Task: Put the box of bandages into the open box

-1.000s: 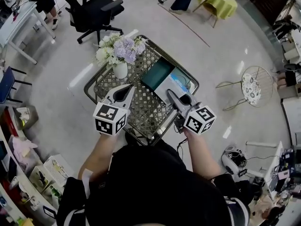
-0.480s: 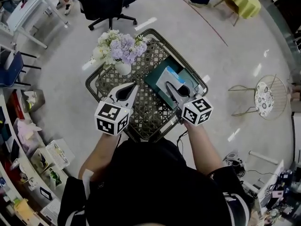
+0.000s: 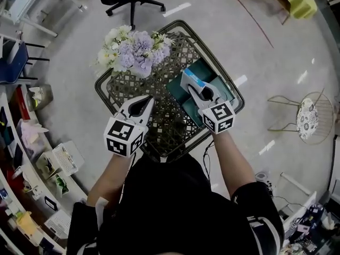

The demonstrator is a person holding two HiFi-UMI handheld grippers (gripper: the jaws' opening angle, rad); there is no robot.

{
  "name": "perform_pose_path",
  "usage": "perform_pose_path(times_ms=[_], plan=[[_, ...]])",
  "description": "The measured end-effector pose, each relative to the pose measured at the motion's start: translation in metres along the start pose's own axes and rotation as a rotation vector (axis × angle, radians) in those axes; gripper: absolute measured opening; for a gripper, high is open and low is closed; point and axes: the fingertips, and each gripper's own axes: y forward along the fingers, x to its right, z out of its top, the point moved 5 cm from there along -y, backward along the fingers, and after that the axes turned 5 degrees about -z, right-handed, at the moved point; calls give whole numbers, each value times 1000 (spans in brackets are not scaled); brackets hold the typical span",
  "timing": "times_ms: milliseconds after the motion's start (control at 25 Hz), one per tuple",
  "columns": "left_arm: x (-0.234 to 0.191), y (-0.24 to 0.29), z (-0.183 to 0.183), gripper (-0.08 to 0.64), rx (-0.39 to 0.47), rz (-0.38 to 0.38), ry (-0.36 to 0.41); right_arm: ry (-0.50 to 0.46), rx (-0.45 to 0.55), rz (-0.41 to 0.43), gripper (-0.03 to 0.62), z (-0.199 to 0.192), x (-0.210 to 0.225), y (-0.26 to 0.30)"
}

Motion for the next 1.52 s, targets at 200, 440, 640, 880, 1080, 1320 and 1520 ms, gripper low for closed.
perform_pose_path(times_ms=[200,440,640,880,1080,1320,1520], plan=[[-7,6,-14,6,-38,9,-25,-41,-56,28,84,-30,-3,28],[-21,6,-23,6,-50,27,-38,-74,-156,60,89,-59,-13,50],[-24,4,-27,6,-55,20,-40,-105,-228,89,95,-79,-20,54],[-25,-3,-27,6,-47,10,-34,-98,-259,119,112,-80,-39,45],[-22,-8,-30,6,-44,0,-26,-159,-283,130,129,-85,-52,41],[-22,-18,-44,6,-58,10,-31,-181,-213,76,91,-77,-42,58],[-25,-26,-54,6,-64,27,-43,-192,-247,80,98,-79,-42,79]])
